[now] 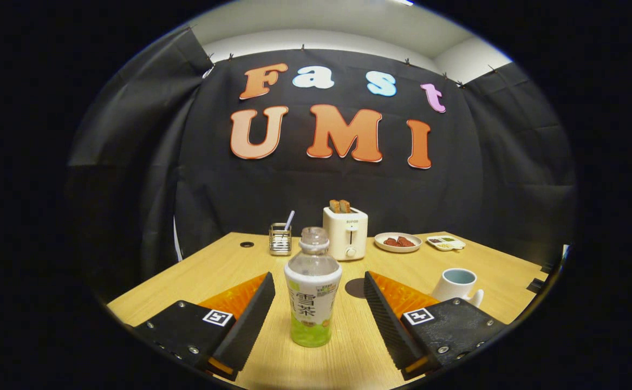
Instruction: Take the bottle from table, then pour the juice into the cup, finally place the bottle on the coaster
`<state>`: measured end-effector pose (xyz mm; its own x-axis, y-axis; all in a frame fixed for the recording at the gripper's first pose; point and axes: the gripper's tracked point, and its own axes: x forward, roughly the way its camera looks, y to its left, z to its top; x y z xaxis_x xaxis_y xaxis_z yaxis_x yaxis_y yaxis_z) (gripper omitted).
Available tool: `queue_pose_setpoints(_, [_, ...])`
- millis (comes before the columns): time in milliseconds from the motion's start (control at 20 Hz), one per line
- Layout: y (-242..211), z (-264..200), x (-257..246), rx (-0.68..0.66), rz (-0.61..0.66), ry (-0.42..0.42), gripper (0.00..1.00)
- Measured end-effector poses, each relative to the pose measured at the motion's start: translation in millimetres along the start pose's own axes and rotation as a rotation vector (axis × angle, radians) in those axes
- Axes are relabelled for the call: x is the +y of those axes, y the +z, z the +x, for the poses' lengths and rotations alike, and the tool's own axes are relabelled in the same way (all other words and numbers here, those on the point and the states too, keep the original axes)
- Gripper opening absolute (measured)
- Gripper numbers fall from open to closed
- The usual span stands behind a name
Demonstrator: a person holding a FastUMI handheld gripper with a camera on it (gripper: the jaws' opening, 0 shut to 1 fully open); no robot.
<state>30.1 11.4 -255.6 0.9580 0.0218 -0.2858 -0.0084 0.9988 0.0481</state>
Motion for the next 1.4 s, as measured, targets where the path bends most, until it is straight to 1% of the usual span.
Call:
queue_pose_setpoints(150, [-21, 14, 8, 0.037, -0.019, 0.017, 0.99])
queue_pose_setpoints(250, [-30, 23, 7, 0.049, -0.026, 0.012, 0.98])
queue_pose_setpoints(450, [-47, 38, 17, 0.08, -0.01, 0.036, 0.97])
queue_pose_setpoints(500, [-49, 41, 17, 0.084, -0.015, 0.036, 0.95])
queue_pose_setpoints(550, [-54, 43, 14, 0.094, -0.024, 0.026, 0.88])
queue_pose_setpoints(600, [-55, 43, 12, 0.098, -0.027, 0.019, 0.84])
queue_pose_setpoints(650, [-55, 45, 10, 0.099, -0.018, 0.015, 0.76])
queue_pose_setpoints(750, [-54, 45, 9, 0.115, 0.024, 0.014, 0.66])
queue_pose_setpoints(900, [-52, 44, 8, 0.138, 0.051, 0.009, 0.61])
queue_pose_setpoints(1050, [-33, 41, 10, 0.109, 0.129, 0.042, 0.57])
queue_pose_setpoints(1150, [-27, 44, 8, 0.122, 0.198, 0.066, 0.55])
queue_pose_setpoints(1400, [-11, 45, 3, 0.131, 0.417, 0.11, 0.56])
